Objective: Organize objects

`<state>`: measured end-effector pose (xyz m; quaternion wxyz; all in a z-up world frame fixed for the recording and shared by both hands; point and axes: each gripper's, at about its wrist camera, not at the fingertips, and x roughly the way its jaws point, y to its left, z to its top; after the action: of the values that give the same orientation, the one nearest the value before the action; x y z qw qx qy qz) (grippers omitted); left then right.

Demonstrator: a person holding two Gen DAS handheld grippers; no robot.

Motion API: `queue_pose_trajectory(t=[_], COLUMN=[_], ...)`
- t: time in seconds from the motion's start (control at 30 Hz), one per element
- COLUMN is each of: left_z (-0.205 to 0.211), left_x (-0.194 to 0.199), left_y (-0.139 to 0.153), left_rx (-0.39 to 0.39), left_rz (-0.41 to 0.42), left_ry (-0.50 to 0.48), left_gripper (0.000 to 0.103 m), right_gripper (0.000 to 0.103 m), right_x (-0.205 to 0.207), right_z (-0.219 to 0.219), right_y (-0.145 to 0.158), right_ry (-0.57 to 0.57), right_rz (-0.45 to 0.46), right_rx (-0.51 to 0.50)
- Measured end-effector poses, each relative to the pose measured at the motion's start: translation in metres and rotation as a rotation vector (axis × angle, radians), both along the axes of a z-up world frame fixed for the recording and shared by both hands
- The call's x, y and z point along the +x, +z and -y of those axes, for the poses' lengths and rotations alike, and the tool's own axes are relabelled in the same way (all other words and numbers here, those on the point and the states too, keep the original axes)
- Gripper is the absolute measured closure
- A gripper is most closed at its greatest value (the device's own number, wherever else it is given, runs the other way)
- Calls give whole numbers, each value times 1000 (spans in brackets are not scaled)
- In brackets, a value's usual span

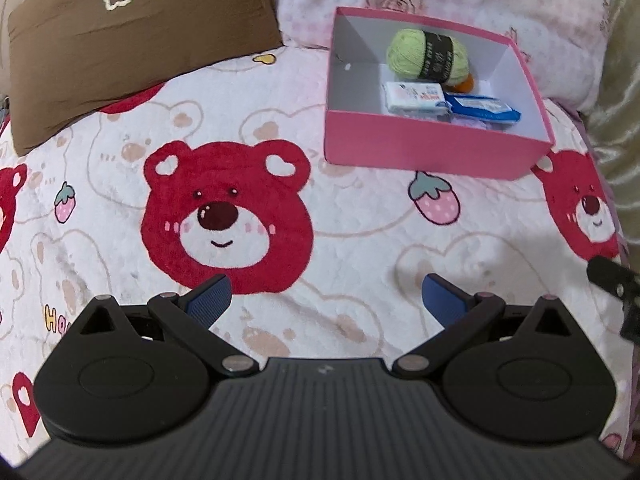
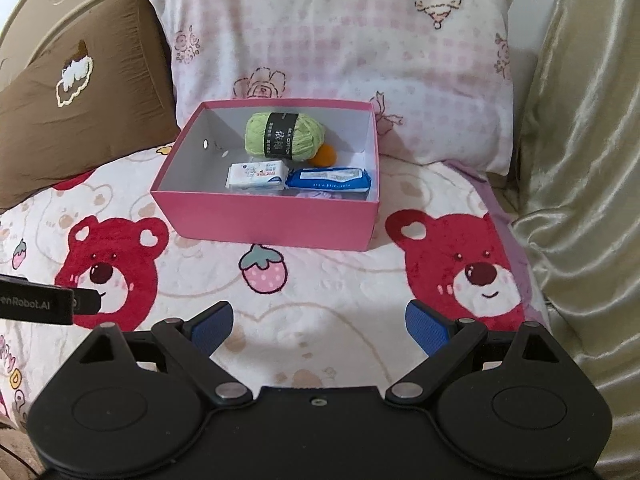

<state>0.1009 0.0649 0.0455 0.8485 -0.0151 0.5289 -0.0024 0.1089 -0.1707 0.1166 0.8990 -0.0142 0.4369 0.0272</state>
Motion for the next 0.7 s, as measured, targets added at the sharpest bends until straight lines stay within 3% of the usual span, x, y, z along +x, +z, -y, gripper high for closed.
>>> queue_pose_trajectory(t=[0.17, 0.7], left_z=[7, 6], left_x=[-8, -16], left_y=[0, 6], left_rx=[20, 21], left_rz=[16, 24], left_ry=[-44, -32], left_gripper=[0, 0], right_gripper=[8, 8], right_x=[0, -7], right_z=[-1, -6], right_y=[-5, -6], right_ry=[8, 11], right_rz=[-3, -9], right_rx=[-20, -26])
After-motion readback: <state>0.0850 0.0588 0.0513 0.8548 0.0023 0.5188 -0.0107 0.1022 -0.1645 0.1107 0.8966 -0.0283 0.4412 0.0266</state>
